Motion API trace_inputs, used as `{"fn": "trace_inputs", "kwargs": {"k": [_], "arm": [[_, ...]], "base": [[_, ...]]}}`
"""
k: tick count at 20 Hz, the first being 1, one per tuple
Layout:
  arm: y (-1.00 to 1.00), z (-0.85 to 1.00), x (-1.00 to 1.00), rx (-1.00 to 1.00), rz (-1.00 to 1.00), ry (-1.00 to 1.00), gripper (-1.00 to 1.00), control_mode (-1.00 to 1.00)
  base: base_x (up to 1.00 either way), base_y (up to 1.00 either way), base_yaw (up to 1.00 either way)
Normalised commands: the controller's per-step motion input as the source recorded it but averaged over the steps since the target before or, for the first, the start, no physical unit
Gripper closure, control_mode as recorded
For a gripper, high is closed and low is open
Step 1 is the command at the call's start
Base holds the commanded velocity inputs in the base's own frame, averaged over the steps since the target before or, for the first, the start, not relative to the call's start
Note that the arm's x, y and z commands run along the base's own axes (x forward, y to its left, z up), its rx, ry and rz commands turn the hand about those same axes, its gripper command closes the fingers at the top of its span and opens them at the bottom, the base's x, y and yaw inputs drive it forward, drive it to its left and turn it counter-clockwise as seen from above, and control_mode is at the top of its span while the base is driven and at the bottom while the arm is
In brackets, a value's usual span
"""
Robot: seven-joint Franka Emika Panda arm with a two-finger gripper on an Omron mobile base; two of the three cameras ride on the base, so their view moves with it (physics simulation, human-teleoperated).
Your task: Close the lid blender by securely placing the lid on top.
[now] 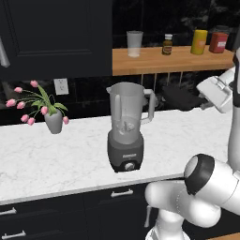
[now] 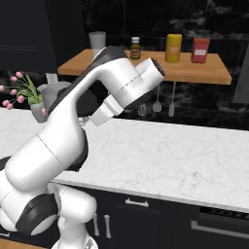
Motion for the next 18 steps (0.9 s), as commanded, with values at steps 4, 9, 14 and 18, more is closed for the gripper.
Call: {"fn": "trace_inputs", "kwargs": {"k": [4, 9, 14, 18], "arm": [[0.38, 1.00, 0.05, 0.01, 0.09, 0.14, 1.00, -1.00], [0.82, 0.54, 0.57, -0.04, 0.01, 0.20, 1.00, -1.00], [0.90, -0.14, 0.53, -0.18, 0.00, 0.13, 1.00, -1.00], [0.33, -0.39, 0.44, -0.19, 0.00, 0.01, 1.00, -1.00]], "base": [[0.00, 0.00, 0.00], [0.00, 0.00, 0.00], [0.00, 0.00, 0.00], [0.00, 0.00, 0.00]]}}
